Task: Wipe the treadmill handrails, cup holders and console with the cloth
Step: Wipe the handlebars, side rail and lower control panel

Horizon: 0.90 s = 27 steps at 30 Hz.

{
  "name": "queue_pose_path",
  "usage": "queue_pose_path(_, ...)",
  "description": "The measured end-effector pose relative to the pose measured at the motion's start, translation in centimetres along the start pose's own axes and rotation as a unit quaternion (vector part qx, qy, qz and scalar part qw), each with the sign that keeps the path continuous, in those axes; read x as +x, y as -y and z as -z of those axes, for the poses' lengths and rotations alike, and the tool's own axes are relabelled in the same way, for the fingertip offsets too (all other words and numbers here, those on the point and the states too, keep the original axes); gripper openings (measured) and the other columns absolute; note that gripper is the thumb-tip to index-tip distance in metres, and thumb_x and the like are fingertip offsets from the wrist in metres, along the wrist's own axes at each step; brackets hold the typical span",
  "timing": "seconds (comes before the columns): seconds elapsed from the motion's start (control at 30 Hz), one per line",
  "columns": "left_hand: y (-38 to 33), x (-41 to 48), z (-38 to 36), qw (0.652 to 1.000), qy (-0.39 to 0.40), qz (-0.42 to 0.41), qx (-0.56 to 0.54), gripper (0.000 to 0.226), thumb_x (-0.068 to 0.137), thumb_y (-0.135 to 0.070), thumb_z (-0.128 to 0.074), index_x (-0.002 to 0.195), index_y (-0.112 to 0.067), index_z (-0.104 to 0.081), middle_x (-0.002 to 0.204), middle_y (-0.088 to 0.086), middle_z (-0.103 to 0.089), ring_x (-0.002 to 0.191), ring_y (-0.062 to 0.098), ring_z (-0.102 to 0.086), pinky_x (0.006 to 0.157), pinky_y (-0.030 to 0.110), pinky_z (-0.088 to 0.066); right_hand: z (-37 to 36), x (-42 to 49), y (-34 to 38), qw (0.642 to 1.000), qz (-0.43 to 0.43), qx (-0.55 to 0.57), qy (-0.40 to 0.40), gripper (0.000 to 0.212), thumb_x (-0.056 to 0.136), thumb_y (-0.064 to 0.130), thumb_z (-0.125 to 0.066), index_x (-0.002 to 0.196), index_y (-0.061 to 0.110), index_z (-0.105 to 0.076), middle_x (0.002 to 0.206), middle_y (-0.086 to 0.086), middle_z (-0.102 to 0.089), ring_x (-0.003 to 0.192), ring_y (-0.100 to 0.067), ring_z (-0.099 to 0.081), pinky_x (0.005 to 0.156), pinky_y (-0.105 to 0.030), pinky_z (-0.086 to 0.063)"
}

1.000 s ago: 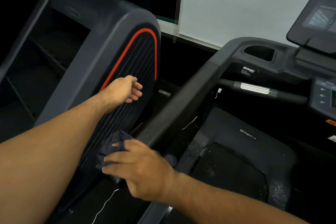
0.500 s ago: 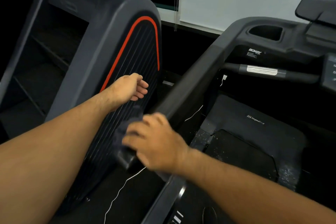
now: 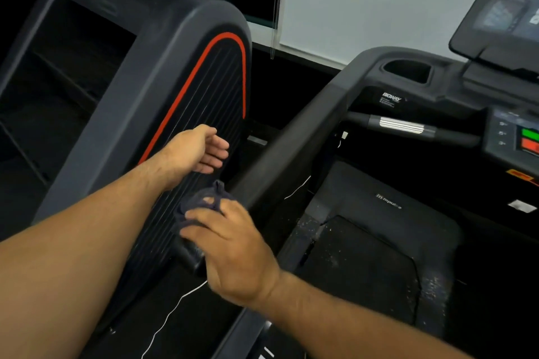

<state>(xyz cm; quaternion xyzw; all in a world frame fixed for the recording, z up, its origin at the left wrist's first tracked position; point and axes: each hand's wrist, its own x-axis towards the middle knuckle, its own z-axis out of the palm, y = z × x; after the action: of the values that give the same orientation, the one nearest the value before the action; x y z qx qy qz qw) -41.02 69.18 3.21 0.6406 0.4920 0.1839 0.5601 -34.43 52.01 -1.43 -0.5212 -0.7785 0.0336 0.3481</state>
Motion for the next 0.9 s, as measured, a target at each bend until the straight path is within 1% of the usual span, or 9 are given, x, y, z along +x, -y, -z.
queue_pose_path(0.07,-0.3,0.0,-0.3,1.0,0.007,-0.004,-0.002,0.046,0.102,-0.032,-0.031,0.103,-0.006,-0.069,0.103,0.013,-0.072,0.096,0.029,-0.066,0.085,0.04,-0.051,0.2,-0.4,-0.9,0.999,0.036,0.01,-0.004,0.035,0.08,0.009,-0.046,0.105,0.002,-0.069,0.116,-0.015,-0.064,0.104,-0.036,-0.056,0.1,-0.042,-0.038)
queue_pose_path(0.13,-0.5,-0.1,-0.4,1.0,0.008,-0.012,-0.002,0.046,0.102,-0.032,-0.03,0.104,-0.006,-0.069,0.104,0.013,-0.072,0.097,0.029,-0.066,0.087,0.041,-0.05,1.2,0.8,-3.2,0.999,0.04,-0.001,0.016,0.038,0.077,0.009,-0.042,0.102,0.002,-0.07,0.114,-0.015,-0.066,0.103,-0.035,-0.059,0.097,-0.042,-0.04)
queue_pose_path(0.2,-0.6,-0.2,-0.5,1.0,0.006,-0.017,-0.008,0.047,0.102,-0.032,-0.03,0.104,-0.007,-0.069,0.104,0.013,-0.072,0.098,0.029,-0.065,0.088,0.042,-0.05,2.9,2.5,-6.0,0.999,0.013,-0.033,0.029,0.042,0.072,0.01,-0.039,0.097,0.005,-0.072,0.111,-0.013,-0.068,0.101,-0.032,-0.062,0.093,-0.042,-0.043)
queue_pose_path(0.33,-0.7,-0.3,-0.6,1.0,-0.012,-0.025,-0.013,0.044,0.102,-0.032,-0.031,0.104,-0.011,-0.068,0.105,0.009,-0.071,0.097,0.025,-0.064,0.088,0.041,-0.049,5.2,4.6,-10.9,0.995,-0.052,-0.071,0.047,0.043,0.072,0.005,-0.039,0.097,0.009,-0.074,0.111,-0.008,-0.07,0.106,-0.024,-0.061,0.099,-0.035,-0.04)
queue_pose_path(0.47,-0.8,-0.2,-0.6,0.998,-0.037,-0.038,0.013,0.04,0.101,-0.034,-0.032,0.105,-0.019,-0.068,0.108,0.0,-0.069,0.101,0.018,-0.063,0.095,0.04,-0.049,5.5,5.4,-12.8,0.991,-0.123,-0.049,0.025,0.04,0.077,0.001,-0.043,0.101,0.011,-0.074,0.114,-0.003,-0.068,0.113,-0.024,-0.058,0.102,-0.041,-0.043)
queue_pose_path(0.53,-0.8,-0.3,-0.6,0.998,-0.042,-0.042,0.019,0.039,0.101,-0.036,-0.032,0.106,-0.021,-0.067,0.109,-0.002,-0.068,0.102,0.016,-0.062,0.096,0.039,-0.048,5.1,5.5,-11.8,0.99,-0.134,-0.048,0.012,0.042,0.076,0.004,-0.039,0.098,0.009,-0.074,0.109,-0.004,-0.07,0.109,-0.025,-0.059,0.099,-0.042,-0.044)
queue_pose_path(0.67,-1.4,0.0,-1.3,0.998,-0.051,-0.045,-0.003,0.039,0.101,-0.034,-0.032,0.103,-0.019,-0.068,0.108,0.001,-0.069,0.102,0.018,-0.063,0.092,0.037,-0.048,2.9,3.3,-6.8,0.999,-0.044,-0.018,-0.018,0.043,0.07,0.011,-0.036,0.09,0.004,-0.074,0.096,-0.011,-0.071,0.095,-0.028,-0.059,0.092,-0.04,-0.041)
queue_pose_path(0.8,-2.9,0.7,-3.4,0.998,-0.038,-0.051,0.003,0.04,0.101,-0.031,-0.032,0.102,-0.016,-0.069,0.108,0.003,-0.07,0.102,0.019,-0.063,0.093,0.037,-0.047,0.2,0.2,-3.2,0.997,0.033,0.045,-0.046,0.035,0.076,0.001,-0.044,0.096,0.0,-0.072,0.106,-0.016,-0.068,0.1,-0.032,-0.056,0.094,-0.04,-0.041)
queue_pose_path(0.9,-4.5,1.4,-4.7,0.996,-0.036,-0.076,0.008,0.041,0.102,-0.029,-0.031,0.106,-0.013,-0.069,0.108,0.003,-0.07,0.103,0.018,-0.062,0.097,0.038,-0.045,1.1,0.2,-5.7,0.995,0.08,0.062,-0.021,0.035,0.077,-0.003,-0.045,0.1,-0.001,-0.071,0.113,-0.018,-0.066,0.106,-0.033,-0.055,0.101,-0.041,-0.041)
